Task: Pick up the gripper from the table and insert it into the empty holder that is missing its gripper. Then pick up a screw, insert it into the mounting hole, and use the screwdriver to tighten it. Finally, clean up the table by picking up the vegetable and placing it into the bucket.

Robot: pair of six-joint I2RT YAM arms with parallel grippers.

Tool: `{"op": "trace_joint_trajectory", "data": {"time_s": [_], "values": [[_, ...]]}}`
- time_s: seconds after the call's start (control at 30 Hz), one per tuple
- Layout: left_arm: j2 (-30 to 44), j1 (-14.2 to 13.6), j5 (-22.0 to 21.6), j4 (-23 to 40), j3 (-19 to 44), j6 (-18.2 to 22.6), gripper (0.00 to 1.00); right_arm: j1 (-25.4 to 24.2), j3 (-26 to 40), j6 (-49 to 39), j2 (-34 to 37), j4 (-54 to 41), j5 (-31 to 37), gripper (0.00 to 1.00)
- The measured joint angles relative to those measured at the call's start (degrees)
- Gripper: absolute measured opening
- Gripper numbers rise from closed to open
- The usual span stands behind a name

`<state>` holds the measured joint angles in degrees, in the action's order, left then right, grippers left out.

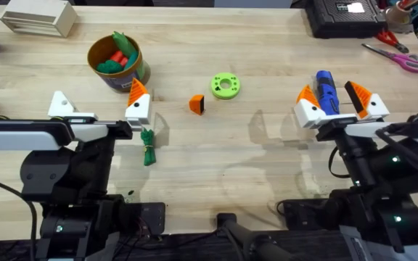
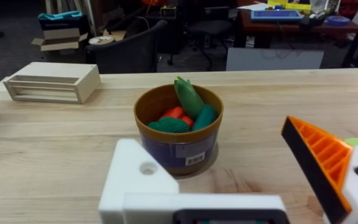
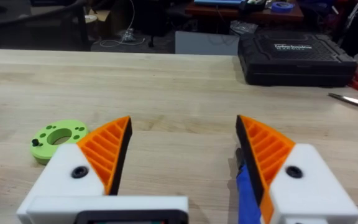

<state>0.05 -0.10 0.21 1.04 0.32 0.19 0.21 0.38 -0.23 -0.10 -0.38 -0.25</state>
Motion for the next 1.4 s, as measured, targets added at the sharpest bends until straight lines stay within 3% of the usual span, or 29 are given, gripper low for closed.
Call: {"op": "trace_joint_trajectory", "data": {"time_s": [0.43,0.57,0.77,0.8,0.83,0.9,1.07,1.27,1.3,1.33,1.37,1.4], "values": [[0.0,0.0,0.0,0.6,0.1,-0.8,0.987,0.0,0.0,0.0,0.0,-0.2,-0.5,0.975],[0.0,0.0,0.1,10.6,3.8,-2.6,0.988,0.0,3.5,0.5,0.4,-7.6,-1.1,0.974],[5.7,0.0,0.4,35.4,23.7,-3.8,0.987,0.0,18.9,2.2,7.3,-22.7,-2.4,0.975],[7.9,0.0,0.5,40.5,28.3,-4.1,0.987,0.0,22.5,2.4,9.3,-24.7,-2.6,0.975],[15.5,0.0,0.7,53.7,41.0,-5.9,0.987,0.0,33.3,2.9,15.8,-32.5,-3.5,0.975],[21.1,0.0,1.7,61.0,48.9,-6.8,0.988,0.0,39.8,3.1,20.4,-37.9,-4.6,0.976],[30.9,0.0,3.2,69.1,61.4,-8.0,0.988,0.0,53.3,4.1,30.6,-52.0,-6.4,0.975],[33.9,0.0,5.2,73.1,63.7,-8.4,0.987,0.0,57.4,4.6,35.0,-55.4,-6.9,0.975],[34.0,0.0,5.9,73.1,63.7,-8.8,0.899,0.0,57.4,4.6,35.1,-55.6,-7.0,0.975],[34.0,0.0,6.2,73.1,63.7,-8.8,0.748,0.0,57.4,4.6,35.1,-55.6,-7.0,0.975],[34.0,0.0,7.0,73.4,63.7,-8.8,0.278,0.0,57.4,4.6,35.1,-55.6,-7.1,0.975],[34.0,0.0,7.2,73.4,63.7,-8.8,0.140,0.0,57.4,4.6,35.1,-55.6,-7.1,0.975]]}}
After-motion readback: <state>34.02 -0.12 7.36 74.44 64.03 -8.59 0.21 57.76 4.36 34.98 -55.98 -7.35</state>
